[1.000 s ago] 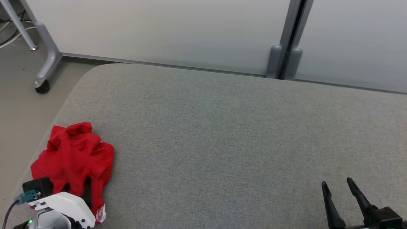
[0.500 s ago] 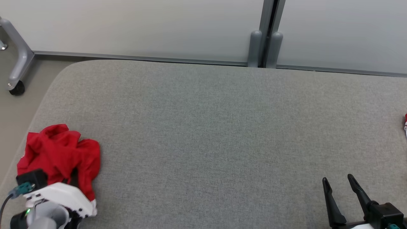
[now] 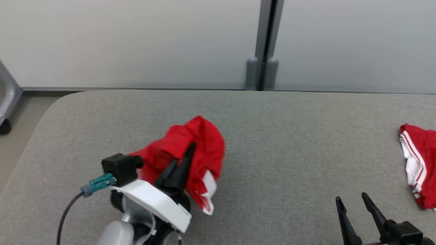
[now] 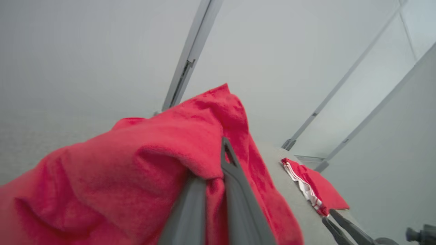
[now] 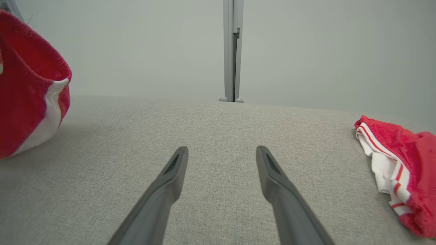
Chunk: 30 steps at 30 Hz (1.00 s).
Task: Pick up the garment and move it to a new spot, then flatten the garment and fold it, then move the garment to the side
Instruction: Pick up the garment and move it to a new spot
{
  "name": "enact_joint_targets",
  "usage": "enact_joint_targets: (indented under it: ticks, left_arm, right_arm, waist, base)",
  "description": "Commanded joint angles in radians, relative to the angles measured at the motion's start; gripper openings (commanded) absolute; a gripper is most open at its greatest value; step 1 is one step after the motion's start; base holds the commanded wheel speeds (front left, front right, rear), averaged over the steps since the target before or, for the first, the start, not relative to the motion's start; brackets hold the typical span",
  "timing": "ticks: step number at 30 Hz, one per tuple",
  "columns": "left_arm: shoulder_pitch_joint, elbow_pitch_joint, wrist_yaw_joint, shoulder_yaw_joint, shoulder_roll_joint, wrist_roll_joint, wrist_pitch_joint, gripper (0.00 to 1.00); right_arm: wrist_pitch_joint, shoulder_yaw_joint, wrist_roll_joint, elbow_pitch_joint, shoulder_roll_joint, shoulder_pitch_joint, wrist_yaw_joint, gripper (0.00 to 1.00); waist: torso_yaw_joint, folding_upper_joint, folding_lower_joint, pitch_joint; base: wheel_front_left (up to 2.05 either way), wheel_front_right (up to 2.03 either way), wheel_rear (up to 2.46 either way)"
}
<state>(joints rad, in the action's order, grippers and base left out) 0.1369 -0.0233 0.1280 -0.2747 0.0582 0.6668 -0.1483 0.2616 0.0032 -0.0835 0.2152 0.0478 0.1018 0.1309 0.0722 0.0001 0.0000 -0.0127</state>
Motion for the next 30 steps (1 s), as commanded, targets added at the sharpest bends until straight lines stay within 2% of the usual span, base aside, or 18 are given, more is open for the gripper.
enact_joint_targets:
  ticks: [1,7,13,15,19,22,23,25,27,28,29,30]
  left_arm:
    - [-0.016,0.031,0.004,-0.017,0.004,0.035,-0.012,0.00]
    - [-0.052,0.165,0.004,-0.172,-0.004,0.279,-0.065,0.00]
    - [0.003,0.211,0.004,-0.265,-0.004,0.476,-0.023,0.00]
    - [0.019,0.169,-0.003,-0.250,-0.004,0.496,-0.003,0.00]
    - [0.037,0.009,-0.053,-0.193,-0.005,0.558,0.052,0.00]
    - [0.050,-0.160,-0.069,-0.168,-0.005,0.589,0.069,0.00]
    - [0.050,-0.160,-0.069,-0.168,-0.005,0.589,0.069,0.00]
    - [0.064,-0.264,-0.072,-0.162,-0.004,0.588,0.079,0.00]
    - [0.080,-0.339,-0.061,-0.156,-0.004,0.584,0.100,0.40]
    - [0.087,-0.367,-0.053,-0.158,-0.005,0.579,0.114,0.91]
    - [0.091,-0.386,-0.044,-0.163,-0.005,0.574,0.126,1.00]
    - [0.094,-0.396,-0.036,-0.171,-0.005,0.563,0.138,1.00]
  right_arm:
    - [0.005,0.001,-0.004,0.001,0.005,-0.007,0.000,1.00]
    - [0.005,0.004,-0.011,-0.002,0.005,-0.030,0.000,1.00]
    - [0.005,-0.006,-0.024,0.000,0.005,-0.046,0.000,1.00]
    - [0.005,-0.002,-0.027,0.003,0.005,-0.051,0.000,1.00]
    - [0.005,0.003,-0.037,0.006,0.005,-0.060,0.000,1.00]
    - [0.005,0.003,-0.042,0.009,0.005,-0.065,0.000,1.00]
    - [0.005,0.003,-0.042,0.009,0.005,-0.065,0.000,1.00]
    - [0.005,0.002,-0.043,0.010,0.005,-0.068,0.000,1.00]
    - [0.005,-0.002,-0.041,0.011,0.005,-0.068,0.000,1.00]
    - [0.005,-0.006,-0.040,0.012,0.005,-0.067,0.000,1.00]
    - [0.005,-0.008,-0.037,0.012,0.005,-0.065,0.000,1.00]
    - [0.005,-0.008,-0.034,0.012,0.005,-0.062,0.000,1.00]
  waist:
    - [-0.040,-0.0001,0.0000,0.002]
    - [-0.152,-0.0001,0.0000,-0.024]
    - [-0.244,-0.0001,0.0000,-0.065]
    - [-0.266,-0.0001,0.0000,-0.076]
    - [-0.292,-0.0001,0.0000,-0.094]
    - [-0.297,-0.0001,0.0000,-0.099]
    - [-0.297,-0.0001,0.0000,-0.099]
    - [-0.297,-0.0001,0.0000,-0.101]
    - [-0.293,-0.0001,0.0000,-0.101]
    - [-0.289,-0.0001,0.0000,-0.100]
    - [-0.283,-0.0001,0.0000,-0.098]
    - [-0.277,-0.0001,0.0000,-0.096]
  base:
    - [0.00,0.00,0.00]
    - [0.00,0.00,0.00]
    - [0.00,0.00,0.00]
    - [0.00,0.00,0.00]
    - [0.00,0.00,0.00]
    - [0.00,0.00,0.00]
    - [0.00,0.00,0.00]
    - [0.00,0.00,0.00]
    - [0.00,0.00,0.00]
    - [0.00,0.00,0.00]
    - [0.00,0.00,0.00]
    - [0.00,0.00,0.00]
